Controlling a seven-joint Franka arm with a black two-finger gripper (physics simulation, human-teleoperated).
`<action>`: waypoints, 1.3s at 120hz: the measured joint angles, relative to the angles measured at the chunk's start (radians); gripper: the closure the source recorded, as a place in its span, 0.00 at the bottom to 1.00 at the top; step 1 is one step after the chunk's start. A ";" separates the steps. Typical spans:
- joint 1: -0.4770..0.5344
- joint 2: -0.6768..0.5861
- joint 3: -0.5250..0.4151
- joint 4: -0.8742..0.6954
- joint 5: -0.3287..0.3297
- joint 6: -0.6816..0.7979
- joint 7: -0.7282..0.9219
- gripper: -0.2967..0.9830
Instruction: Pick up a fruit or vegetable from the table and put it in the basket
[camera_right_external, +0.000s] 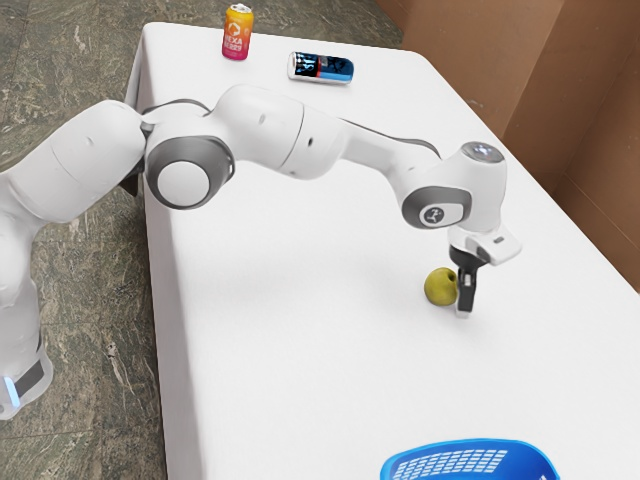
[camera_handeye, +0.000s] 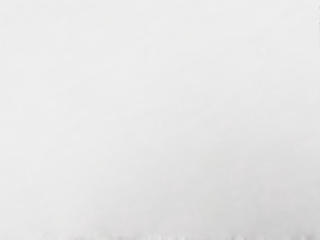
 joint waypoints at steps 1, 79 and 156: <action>0.000 -0.001 0.000 0.000 0.000 -0.003 0.000 0.23; 0.000 -0.051 0.000 0.002 0.003 -0.183 0.000 0.23; 0.003 -0.064 0.012 0.003 0.012 -0.332 -0.016 0.46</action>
